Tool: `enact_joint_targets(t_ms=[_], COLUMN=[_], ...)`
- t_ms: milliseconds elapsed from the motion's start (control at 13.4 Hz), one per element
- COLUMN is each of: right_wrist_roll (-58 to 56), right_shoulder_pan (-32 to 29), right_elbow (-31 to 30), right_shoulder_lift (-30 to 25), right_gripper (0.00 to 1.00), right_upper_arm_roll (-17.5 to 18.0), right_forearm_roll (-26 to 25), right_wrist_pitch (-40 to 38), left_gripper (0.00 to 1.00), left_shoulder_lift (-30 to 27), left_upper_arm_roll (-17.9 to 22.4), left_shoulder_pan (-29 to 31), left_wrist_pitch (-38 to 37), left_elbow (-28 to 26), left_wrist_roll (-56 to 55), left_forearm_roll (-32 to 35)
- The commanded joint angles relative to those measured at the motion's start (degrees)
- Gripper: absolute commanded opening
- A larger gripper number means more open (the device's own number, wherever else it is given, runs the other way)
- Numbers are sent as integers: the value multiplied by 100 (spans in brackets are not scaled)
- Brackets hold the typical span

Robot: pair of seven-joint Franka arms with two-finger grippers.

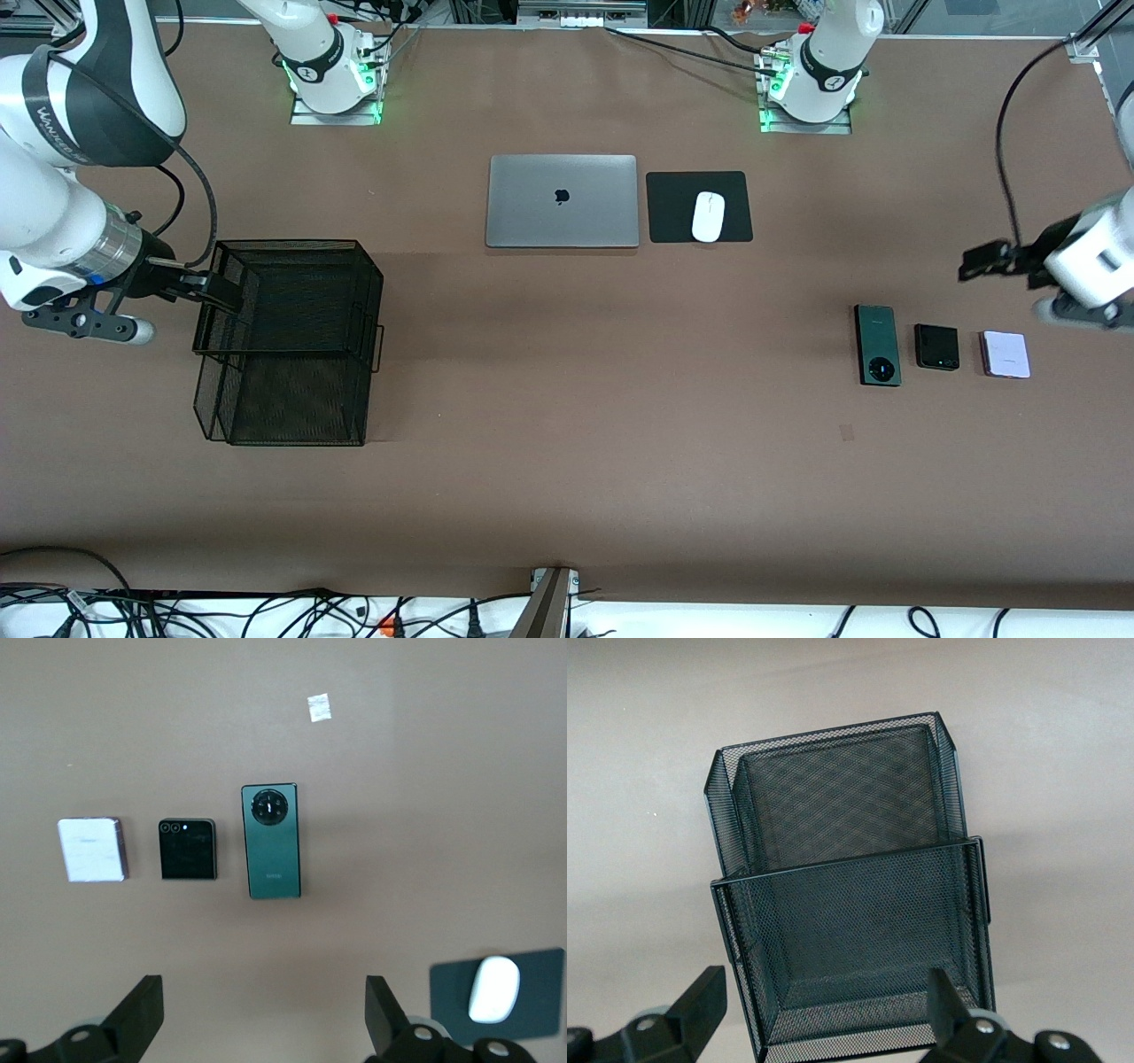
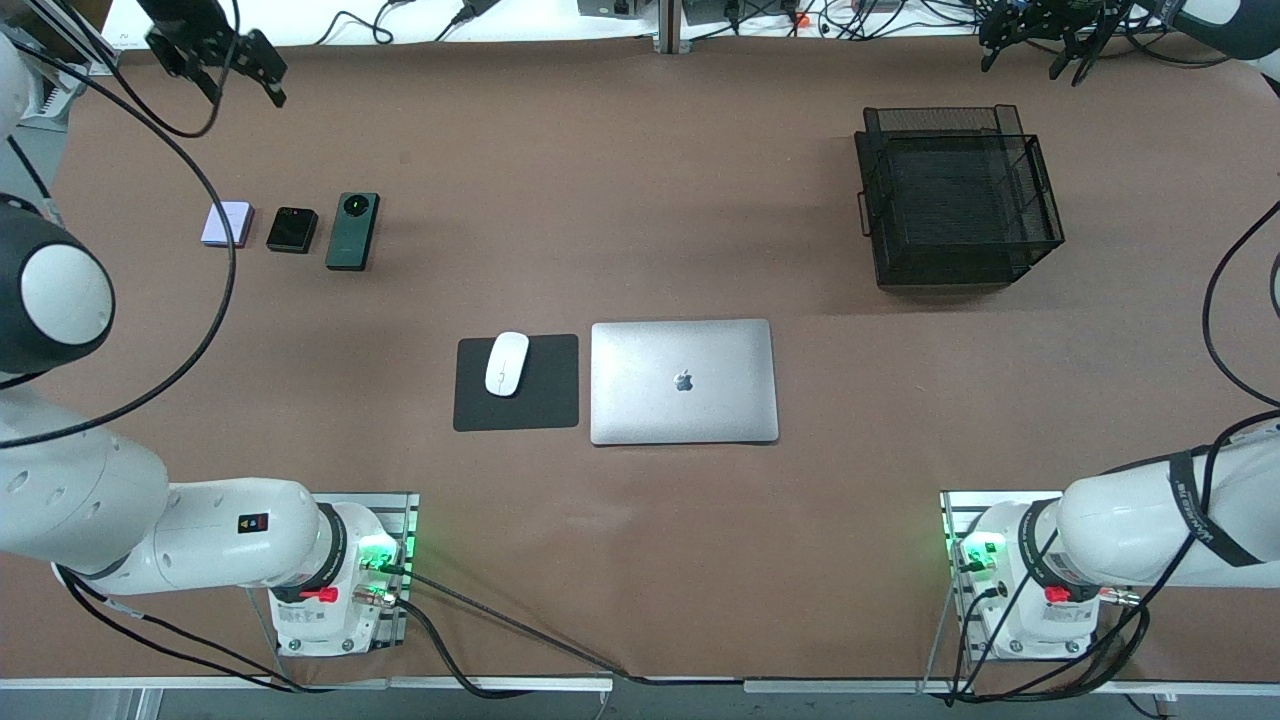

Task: Place phones with both arms
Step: 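Reach the left gripper down to the green phone, then close the left gripper on the green phone and lift it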

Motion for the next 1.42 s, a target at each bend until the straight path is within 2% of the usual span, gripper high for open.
enact_joint_targets(t_ms=[0, 149, 447, 671, 1043, 1341], right_wrist_roll=[-84, -84, -93, -93, -102, -93], right_shoulder_pan=[-62, -62, -62, -70, -70, -70], right_elbow=[90, 81, 81, 73, 81, 81], right_shoulder_lift=[31, 31, 31, 31, 31, 31], right_gripper=[100, 100, 100, 100, 100, 100], right_upper_arm_roll=[38, 38, 38, 38, 38, 38], right_forearm_roll=[96, 96, 96, 96, 96, 96], right_wrist_pitch=[-115, -115, -115, -115, -123, -176], left_gripper=[100, 100, 100, 100, 100, 100], left_shoulder_lift=[492, 757, 977, 1337, 1531, 1680], left_upper_arm_roll=[-30, -30, -21, -30, -30, -30], left_shoulder_pan=[20, 20, 28, 133, 160, 143], left_wrist_pitch=[418, 734, 2428, 3221, 4241, 4497], left_elbow=[6, -90, -1186, -1549, -2129, -2217], left_wrist_roll=[111, 103, 94, -229, -372, -671], left_forearm_roll=[129, 120, 112, 85, 85, 85])
